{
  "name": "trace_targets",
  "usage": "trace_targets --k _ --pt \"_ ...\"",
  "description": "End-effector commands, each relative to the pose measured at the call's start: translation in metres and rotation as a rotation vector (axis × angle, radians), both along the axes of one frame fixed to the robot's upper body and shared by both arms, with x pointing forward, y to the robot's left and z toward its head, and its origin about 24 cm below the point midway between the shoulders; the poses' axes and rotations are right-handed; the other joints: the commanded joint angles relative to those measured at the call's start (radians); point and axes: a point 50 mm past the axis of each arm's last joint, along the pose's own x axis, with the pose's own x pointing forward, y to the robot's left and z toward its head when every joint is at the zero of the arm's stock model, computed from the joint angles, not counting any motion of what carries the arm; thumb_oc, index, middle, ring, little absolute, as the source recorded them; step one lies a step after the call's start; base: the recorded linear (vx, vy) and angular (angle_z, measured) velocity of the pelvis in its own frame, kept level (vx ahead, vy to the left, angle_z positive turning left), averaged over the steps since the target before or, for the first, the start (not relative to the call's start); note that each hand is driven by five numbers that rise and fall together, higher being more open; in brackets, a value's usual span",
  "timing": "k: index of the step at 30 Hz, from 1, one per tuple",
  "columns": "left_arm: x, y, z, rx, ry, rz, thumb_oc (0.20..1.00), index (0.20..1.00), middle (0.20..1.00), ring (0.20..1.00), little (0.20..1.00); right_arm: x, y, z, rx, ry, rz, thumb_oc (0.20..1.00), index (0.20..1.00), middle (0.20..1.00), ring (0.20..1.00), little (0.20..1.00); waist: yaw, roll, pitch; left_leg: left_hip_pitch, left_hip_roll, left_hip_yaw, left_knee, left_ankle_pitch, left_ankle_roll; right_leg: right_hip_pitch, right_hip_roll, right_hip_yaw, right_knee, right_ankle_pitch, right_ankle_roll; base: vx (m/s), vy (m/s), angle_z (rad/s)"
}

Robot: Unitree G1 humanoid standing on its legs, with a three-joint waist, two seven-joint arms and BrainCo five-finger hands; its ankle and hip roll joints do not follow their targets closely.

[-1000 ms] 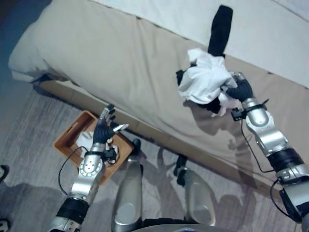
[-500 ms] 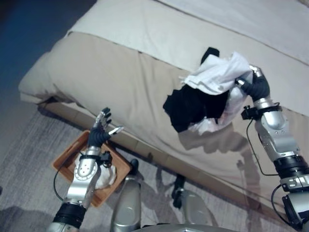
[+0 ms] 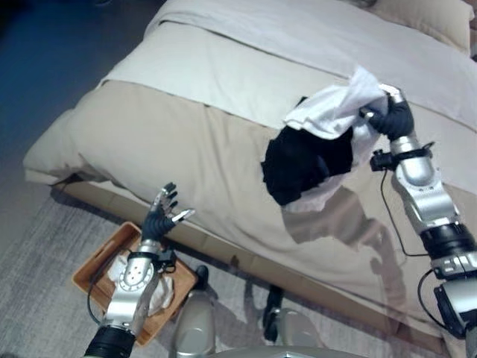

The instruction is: Pick up clothes into the bucket

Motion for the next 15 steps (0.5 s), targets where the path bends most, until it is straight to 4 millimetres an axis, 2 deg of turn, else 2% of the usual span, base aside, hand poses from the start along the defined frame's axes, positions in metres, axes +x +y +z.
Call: trace_targets --k 1,3,4,5,8,12,14,15 --pt "0.002 -0.001 0.013 -0.007 -0.071 -0.004 1.0 1.0 1.0 1.0 1.0 0.013 0.023 0.028 -0.107 -0.114 -0.022 0.2 0.2 0.2 0.2 0.2 0.032 -0.006 0.007 -0.03 0.001 0.032 0.034 -0.023 0.033 -0.019 -0.064 -0.001 0.059 0.049 0.038 -0.1 0.017 0.01" --pt "0.003 -0.002 0.013 -0.008 -0.073 -0.003 1.0 1.0 1.0 1.0 1.0 0.017 0.028 0.023 -0.124 -0.096 -0.031 0.2 0.2 0.2 0.2 0.2 0.035 -0.001 0.019 -0.04 -0.002 0.03 0.041 -0.023 0.034 -0.027 -0.066 -0.003 0.068 0.048 0.037 -0.06 0.013 0.02" --pt "0.003 -0.002 0.014 -0.008 -0.076 -0.003 1.0 1.0 1.0 1.0 1.0 0.022 0.032 0.014 -0.148 -0.06 -0.043 0.2 0.2 0.2 0.2 0.2 0.041 0.004 0.03 -0.046 -0.003 0.028 0.045 -0.022 0.034 -0.033 -0.068 -0.004 0.073 0.047 0.036 -0.07 0.017 0.05" --pt "0.006 -0.005 0.016 -0.005 -0.087 -0.014 1.0 1.0 1.0 1.0 1.0 0.03 0.035 -0.006 -0.165 0.025 -0.083 0.2 0.2 0.2 0.2 0.2 0.055 0.018 0.054 -0.062 -0.008 0.021 0.054 -0.018 0.034 -0.043 -0.074 -0.007 0.083 0.046 0.034 -0.09 0.017 0.08" --pt "0.01 -0.008 0.025 -0.003 -0.129 -0.02 1.0 1.0 1.0 1.0 1.0 0.038 0.038 -0.02 -0.177 0.096 -0.127 0.2 0.2 0.2 0.2 0.2 0.072 0.037 0.088 -0.096 -0.014 0.013 0.072 -0.015 0.035 -0.068 -0.082 -0.014 0.102 0.043 0.032 -0.08 0.012 0.11" --pt "0.014 -0.012 0.032 -0.01 -0.162 -0.032 1.0 1.0 1.0 1.0 1.0 0.044 0.036 -0.019 -0.187 0.122 -0.186 0.2 0.2 0.2 0.2 0.2 0.087 0.053 0.115 -0.13 -0.022 0.011 0.103 -0.022 0.036 -0.1 -0.09 -0.013 0.133 0.033 0.028 -0.06 0.017 0.09" --pt "0.016 -0.017 0.038 -0.015 -0.19 -0.057 1.0 1.0 1.0 1.0 1.0 0.047 0.028 -0.019 -0.213 0.142 -0.235 0.2 0.2 0.2 0.2 0.2 0.1 0.065 0.137 -0.157 -0.029 0.004 0.116 -0.021 0.038 -0.122 -0.095 -0.018 0.15 0.031 0.028 -0.08 0.007 0.11" --pt "0.017 -0.021 0.044 -0.032 -0.215 -0.072 1.0 1.0 1.0 1.0 1.0 0.049 0.024 -0.013 -0.288 0.137 -0.271 0.2 0.2 0.2 0.2 0.2 0.109 0.078 0.157 -0.181 -0.036 0.002 0.121 -0.017 0.036 -0.149 -0.102 -0.024 0.165 0.028 0.028 -0.06 0.007 0.11"
